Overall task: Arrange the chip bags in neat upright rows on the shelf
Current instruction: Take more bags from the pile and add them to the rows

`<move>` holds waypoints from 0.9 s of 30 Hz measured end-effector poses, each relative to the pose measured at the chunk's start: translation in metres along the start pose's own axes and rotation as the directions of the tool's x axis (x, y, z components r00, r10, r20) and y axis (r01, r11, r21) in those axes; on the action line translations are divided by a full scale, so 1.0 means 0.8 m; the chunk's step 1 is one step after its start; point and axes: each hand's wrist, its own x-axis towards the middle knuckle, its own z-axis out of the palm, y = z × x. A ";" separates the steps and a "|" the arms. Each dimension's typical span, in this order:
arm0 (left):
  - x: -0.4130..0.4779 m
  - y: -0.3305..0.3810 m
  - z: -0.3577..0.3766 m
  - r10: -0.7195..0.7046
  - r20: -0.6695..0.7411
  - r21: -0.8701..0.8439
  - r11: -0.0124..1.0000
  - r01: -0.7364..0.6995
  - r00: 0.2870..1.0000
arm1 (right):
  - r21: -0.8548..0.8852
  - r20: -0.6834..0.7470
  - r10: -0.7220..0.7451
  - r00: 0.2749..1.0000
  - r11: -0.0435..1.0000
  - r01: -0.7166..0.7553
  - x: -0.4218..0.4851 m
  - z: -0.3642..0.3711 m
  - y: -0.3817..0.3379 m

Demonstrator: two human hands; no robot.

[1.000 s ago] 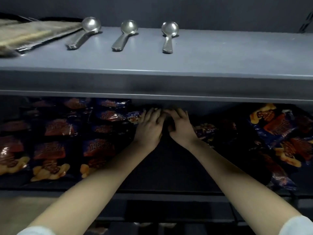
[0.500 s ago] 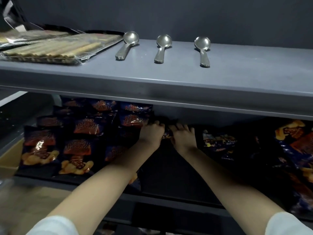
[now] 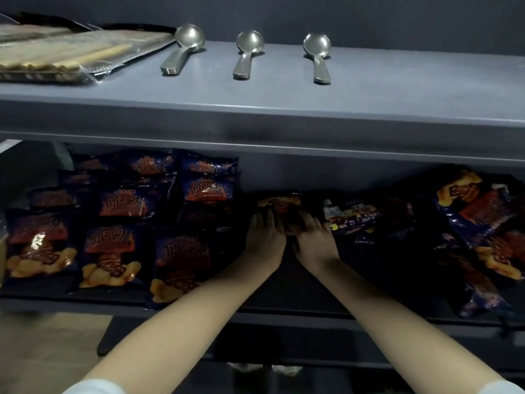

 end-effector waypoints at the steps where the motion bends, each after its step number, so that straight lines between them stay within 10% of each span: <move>1: -0.006 0.008 0.008 -0.010 0.019 -0.064 0.998 0.011 1.000 | -0.003 0.010 0.001 1.000 1.000 -0.001 -0.006 0.003 0.000; 27: -0.041 0.028 0.049 0.085 -0.051 -0.395 0.913 -0.098 0.995 | 0.215 0.065 -0.070 0.995 0.975 0.054 0.055 -0.053 -0.018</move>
